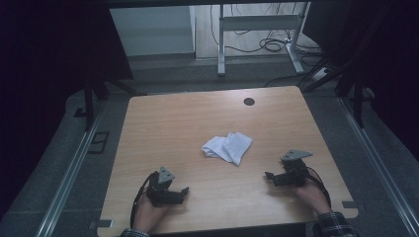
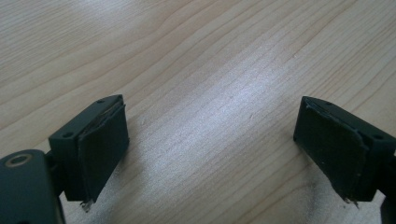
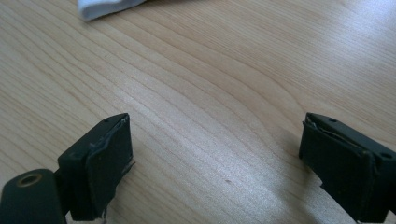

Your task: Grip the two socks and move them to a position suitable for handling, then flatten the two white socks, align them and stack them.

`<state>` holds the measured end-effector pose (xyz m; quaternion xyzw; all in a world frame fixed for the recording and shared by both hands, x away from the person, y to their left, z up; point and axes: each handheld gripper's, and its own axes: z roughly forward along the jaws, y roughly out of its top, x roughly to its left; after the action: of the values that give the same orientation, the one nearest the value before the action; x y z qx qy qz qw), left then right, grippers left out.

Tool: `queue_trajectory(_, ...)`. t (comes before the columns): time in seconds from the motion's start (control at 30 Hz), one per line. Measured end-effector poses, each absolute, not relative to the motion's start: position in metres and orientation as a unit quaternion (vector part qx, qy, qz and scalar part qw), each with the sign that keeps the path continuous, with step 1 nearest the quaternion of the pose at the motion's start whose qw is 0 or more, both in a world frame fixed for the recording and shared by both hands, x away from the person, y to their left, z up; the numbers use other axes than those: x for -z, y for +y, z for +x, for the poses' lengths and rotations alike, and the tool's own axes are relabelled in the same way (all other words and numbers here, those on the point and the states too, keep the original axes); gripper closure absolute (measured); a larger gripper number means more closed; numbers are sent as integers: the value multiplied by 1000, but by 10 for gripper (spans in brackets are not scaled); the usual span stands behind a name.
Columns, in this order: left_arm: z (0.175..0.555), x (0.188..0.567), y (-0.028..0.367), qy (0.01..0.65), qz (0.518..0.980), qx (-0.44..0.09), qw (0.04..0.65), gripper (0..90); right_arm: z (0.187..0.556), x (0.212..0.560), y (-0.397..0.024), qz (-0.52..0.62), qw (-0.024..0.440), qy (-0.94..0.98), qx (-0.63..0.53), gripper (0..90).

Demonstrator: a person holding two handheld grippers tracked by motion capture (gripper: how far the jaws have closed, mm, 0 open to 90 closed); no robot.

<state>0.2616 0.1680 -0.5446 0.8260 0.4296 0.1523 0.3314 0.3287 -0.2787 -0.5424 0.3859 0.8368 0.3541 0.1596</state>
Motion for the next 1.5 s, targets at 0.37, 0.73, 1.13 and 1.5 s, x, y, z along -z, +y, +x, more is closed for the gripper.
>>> queue_trajectory(0.37, 262, 545, 168, 430, 826, -152, 332, 102, 329, 542, -278, 384, 159, 838, -353, 80)
queue_trajectory(0.73, 262, 545, 168, 430, 826, -152, 332, 101, 329, 543, -277, 385, 159, 838, -352, 72)
queue_trajectory(1.13, 262, 545, 168, 430, 826, -152, 332, 101, 329, 542, -277, 382, 157, 840, -352, 69)
queue_trajectory(1.5, 262, 545, 168, 430, 826, -152, 332, 101, 330, 540, -277, 370, 150, 845, -356, 69)
